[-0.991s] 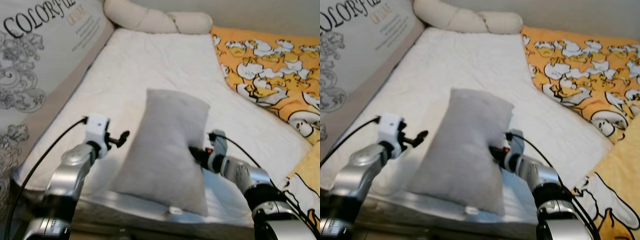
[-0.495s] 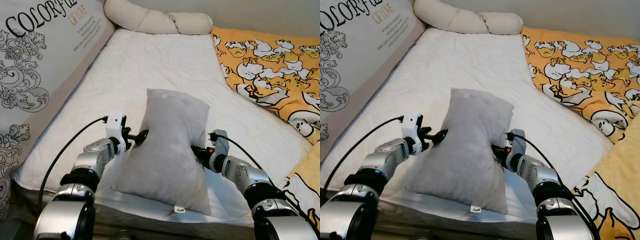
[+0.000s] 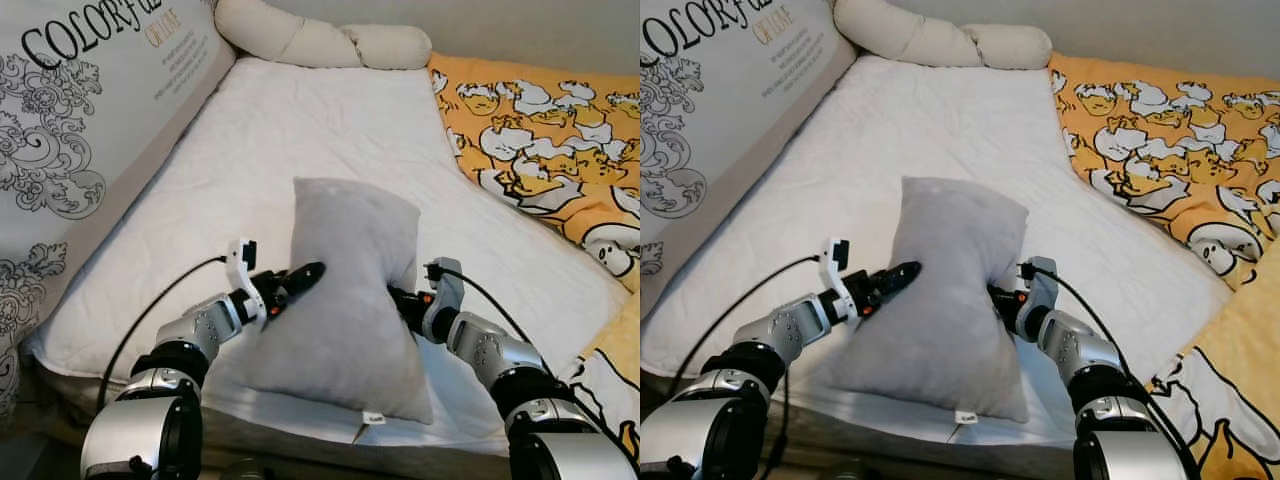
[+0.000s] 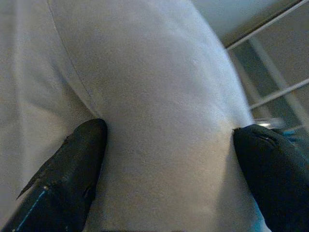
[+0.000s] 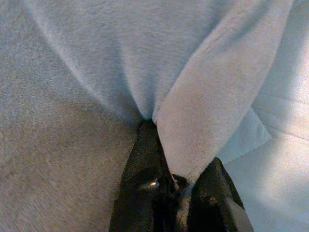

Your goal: Clean up the room

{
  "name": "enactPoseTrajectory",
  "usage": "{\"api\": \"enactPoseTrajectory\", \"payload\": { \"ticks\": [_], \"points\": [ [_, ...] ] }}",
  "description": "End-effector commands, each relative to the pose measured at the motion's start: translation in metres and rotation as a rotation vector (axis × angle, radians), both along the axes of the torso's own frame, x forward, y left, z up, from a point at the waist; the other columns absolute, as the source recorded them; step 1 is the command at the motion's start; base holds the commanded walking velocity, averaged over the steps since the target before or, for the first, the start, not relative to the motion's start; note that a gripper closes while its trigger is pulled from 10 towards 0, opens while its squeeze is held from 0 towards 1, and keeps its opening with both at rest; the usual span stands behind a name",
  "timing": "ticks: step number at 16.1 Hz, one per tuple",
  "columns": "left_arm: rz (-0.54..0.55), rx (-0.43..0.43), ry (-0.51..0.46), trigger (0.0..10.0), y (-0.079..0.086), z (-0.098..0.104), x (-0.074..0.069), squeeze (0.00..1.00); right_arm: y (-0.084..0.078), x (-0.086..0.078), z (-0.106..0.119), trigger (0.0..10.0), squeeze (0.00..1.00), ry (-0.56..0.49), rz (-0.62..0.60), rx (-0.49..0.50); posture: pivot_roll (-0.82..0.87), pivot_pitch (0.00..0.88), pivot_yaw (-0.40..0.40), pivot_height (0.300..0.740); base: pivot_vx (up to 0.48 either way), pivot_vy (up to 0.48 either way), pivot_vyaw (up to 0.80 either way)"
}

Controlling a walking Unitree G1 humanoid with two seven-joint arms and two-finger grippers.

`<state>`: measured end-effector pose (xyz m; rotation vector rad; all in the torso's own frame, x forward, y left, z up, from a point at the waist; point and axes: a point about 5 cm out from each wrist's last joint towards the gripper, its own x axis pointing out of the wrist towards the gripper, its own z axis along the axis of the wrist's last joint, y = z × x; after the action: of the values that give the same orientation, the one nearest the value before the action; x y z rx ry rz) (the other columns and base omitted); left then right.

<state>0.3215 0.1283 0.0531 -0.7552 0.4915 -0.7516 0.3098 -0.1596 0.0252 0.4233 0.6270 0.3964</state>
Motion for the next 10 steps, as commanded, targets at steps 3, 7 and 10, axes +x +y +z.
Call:
{"api": "enactPoseTrajectory", "payload": {
  "ticks": [3,7,10],
  "points": [
    [-0.033,-0.181,-0.014,10.0,-0.014,0.018,0.007,1.0,0.003,0.008,0.009,0.0,0.0,-0.036,0.02,0.004,0.02,0.0,-0.023,0.74,0.0,0.0,0.0],
    [-0.171,0.156,-0.078,10.0,-0.019,-0.002,-0.003,1.0,0.004,0.008,0.009,0.0,0.0,-0.042,0.028,0.004,0.02,0.0,-0.027,0.74,0.0,0.0,0.0],
    [-0.011,0.302,0.075,3.0,-0.007,-0.012,0.002,0.94,0.001,0.013,0.016,0.0,0.0,-0.1,0.011,-0.067,0.03,0.0,-0.031,0.74,0.0,0.0,0.0]
  ]
}}
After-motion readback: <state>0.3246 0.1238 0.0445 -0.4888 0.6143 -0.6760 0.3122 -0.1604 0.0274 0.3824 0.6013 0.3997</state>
